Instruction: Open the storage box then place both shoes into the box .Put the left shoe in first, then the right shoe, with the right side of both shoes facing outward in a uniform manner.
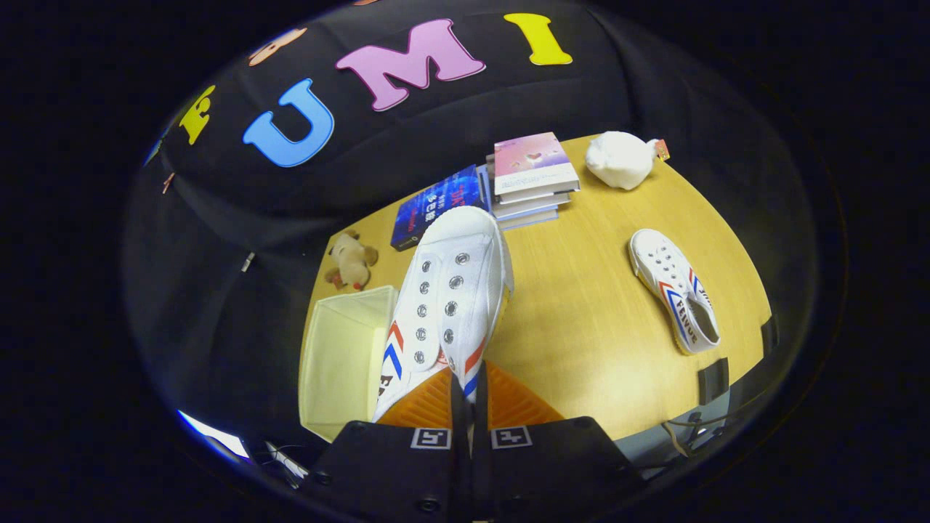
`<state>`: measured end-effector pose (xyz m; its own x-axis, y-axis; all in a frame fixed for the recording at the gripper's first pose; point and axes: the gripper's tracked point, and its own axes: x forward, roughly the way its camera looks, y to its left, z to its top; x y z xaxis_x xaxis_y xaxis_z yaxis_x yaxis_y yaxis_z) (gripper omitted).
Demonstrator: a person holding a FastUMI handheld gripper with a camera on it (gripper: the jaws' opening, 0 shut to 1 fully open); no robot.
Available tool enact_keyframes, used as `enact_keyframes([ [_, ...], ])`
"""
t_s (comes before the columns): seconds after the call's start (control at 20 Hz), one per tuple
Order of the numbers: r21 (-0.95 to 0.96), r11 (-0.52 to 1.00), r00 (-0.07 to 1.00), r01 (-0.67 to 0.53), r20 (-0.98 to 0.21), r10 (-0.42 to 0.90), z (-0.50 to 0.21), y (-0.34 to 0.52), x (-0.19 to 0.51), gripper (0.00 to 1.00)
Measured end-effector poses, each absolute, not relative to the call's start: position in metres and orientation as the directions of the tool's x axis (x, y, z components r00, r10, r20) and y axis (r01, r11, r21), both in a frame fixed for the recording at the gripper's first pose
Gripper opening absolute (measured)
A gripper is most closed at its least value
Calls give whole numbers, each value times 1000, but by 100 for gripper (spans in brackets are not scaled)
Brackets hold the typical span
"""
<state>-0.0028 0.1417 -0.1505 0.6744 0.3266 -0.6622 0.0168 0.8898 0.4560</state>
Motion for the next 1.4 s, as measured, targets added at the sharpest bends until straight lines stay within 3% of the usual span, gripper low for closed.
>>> enact_keyframes([
  [0.5,562,824,589,-74,-642,491,-144,300,-13,5],
  [1.4,370,928,350,-28,-866,356,-276,371,-4,5],
])
